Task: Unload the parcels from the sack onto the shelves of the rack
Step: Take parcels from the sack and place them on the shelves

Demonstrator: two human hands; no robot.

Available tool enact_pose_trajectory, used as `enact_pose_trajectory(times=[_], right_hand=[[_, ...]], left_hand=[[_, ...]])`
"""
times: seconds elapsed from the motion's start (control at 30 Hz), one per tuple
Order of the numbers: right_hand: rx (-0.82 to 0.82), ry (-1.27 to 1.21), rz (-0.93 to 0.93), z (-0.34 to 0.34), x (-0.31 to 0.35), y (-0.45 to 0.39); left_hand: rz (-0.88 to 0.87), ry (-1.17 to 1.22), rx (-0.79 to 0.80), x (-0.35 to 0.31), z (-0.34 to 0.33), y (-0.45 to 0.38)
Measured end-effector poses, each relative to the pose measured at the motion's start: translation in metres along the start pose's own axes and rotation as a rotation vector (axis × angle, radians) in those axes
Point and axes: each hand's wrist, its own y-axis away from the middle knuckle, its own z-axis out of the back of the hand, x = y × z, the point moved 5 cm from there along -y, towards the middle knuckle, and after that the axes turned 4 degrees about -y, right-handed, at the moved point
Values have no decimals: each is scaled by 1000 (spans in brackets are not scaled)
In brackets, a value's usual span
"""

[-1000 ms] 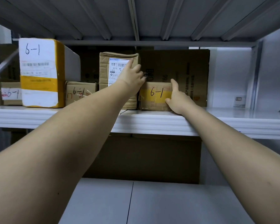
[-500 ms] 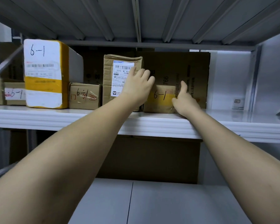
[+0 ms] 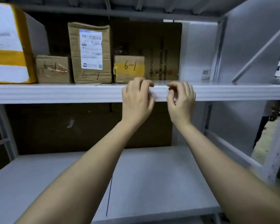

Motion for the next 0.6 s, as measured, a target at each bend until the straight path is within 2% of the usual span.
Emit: enact_pose_trajectory(times=[0.1,0.23,0.37,0.5,0.6], right_hand=[[85,60,-42,38,-33,40],[277,159,-111,98,-82,94],[505,243,-234,166,-136,151],[749,328,-414,242,-185,211],[852,382,-530,293,-213,247]], left_hand=[[-19,-6,83,-44,-15,39],[3,-39,308,-113,-42,95],[53,-59,575,-182,-69,160],[148,-51,906,-246,-89,226],[124,-82,1139,-291,-105,268]])
